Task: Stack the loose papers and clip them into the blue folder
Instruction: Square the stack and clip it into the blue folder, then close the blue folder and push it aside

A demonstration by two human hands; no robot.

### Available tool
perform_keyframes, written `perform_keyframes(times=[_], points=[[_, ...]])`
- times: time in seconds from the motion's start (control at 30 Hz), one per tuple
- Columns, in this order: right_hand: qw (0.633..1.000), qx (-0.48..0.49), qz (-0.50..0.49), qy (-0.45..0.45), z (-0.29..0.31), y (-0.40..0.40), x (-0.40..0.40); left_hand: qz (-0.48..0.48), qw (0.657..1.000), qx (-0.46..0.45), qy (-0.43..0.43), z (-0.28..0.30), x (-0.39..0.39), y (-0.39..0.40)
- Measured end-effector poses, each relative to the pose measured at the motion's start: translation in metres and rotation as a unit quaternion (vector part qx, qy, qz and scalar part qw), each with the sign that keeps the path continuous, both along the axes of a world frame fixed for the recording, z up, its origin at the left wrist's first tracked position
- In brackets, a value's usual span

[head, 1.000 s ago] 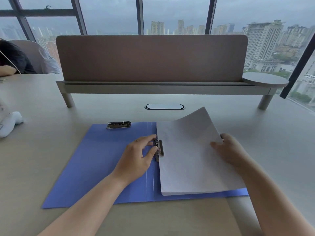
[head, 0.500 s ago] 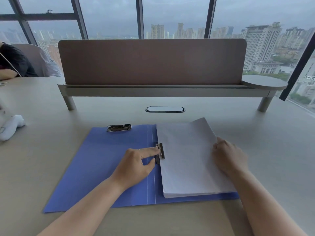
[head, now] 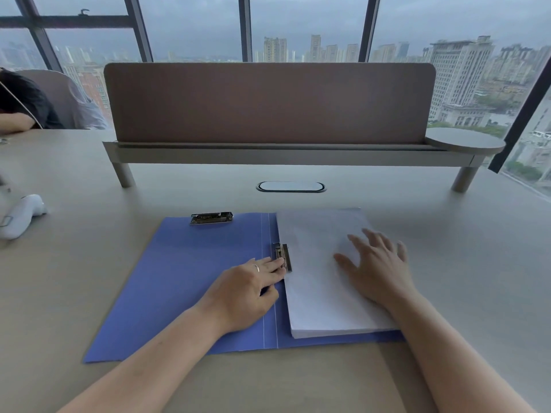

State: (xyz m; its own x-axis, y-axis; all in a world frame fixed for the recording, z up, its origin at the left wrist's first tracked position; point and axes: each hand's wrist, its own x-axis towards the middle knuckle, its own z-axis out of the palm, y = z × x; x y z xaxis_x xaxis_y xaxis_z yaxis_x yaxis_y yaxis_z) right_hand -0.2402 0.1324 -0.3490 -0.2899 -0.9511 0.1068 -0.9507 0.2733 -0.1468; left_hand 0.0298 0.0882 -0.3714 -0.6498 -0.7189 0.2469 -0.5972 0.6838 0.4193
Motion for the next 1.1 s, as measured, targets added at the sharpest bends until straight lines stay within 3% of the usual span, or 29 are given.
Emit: perform_keyframes(times=[0.13, 0.3, 0.4, 0.53, 0.67, 0.77, 0.87, 1.0, 1.1], points=[[0.986, 0.037, 0.156, -0.036, 0.003, 0.005, 0.026, 0.007, 0.999, 0.012, 0.030, -0.001, 0.001, 0.000], [0.984, 0.063, 0.165, -0.031, 0.003, 0.008, 0.041, 0.050, 0.998, 0.004, 0.031, 0.010, 0.011, -0.003], [0.984, 0.080, 0.158, -0.033, 0.003, 0.009, 0.042, 0.152, 0.987, 0.026, -0.045, 0.018, 0.029, -0.016], [0.985, 0.081, 0.151, -0.032, 0.001, 0.008, 0.043, 0.319, 0.939, 0.067, -0.113, 0.019, 0.070, -0.040], [0.985, 0.075, 0.153, -0.029, 0.000, 0.008, 0.043, 0.429, 0.892, 0.125, -0.065, 0.017, 0.112, -0.056], [0.985, 0.073, 0.155, -0.029, -0.001, 0.009, 0.042, 0.434, 0.891, 0.125, -0.035, 0.021, 0.118, -0.055], [0.985, 0.074, 0.154, -0.030, -0.001, 0.009, 0.041, 0.417, 0.894, 0.158, 0.052, 0.035, 0.114, -0.052], [0.986, 0.075, 0.148, -0.029, -0.001, 0.009, 0.040, 0.350, 0.865, 0.238, 0.270, 0.063, 0.126, -0.048], [0.986, 0.073, 0.145, -0.028, -0.001, 0.008, 0.039, 0.248, 0.868, 0.299, 0.310, 0.097, 0.145, -0.035]])
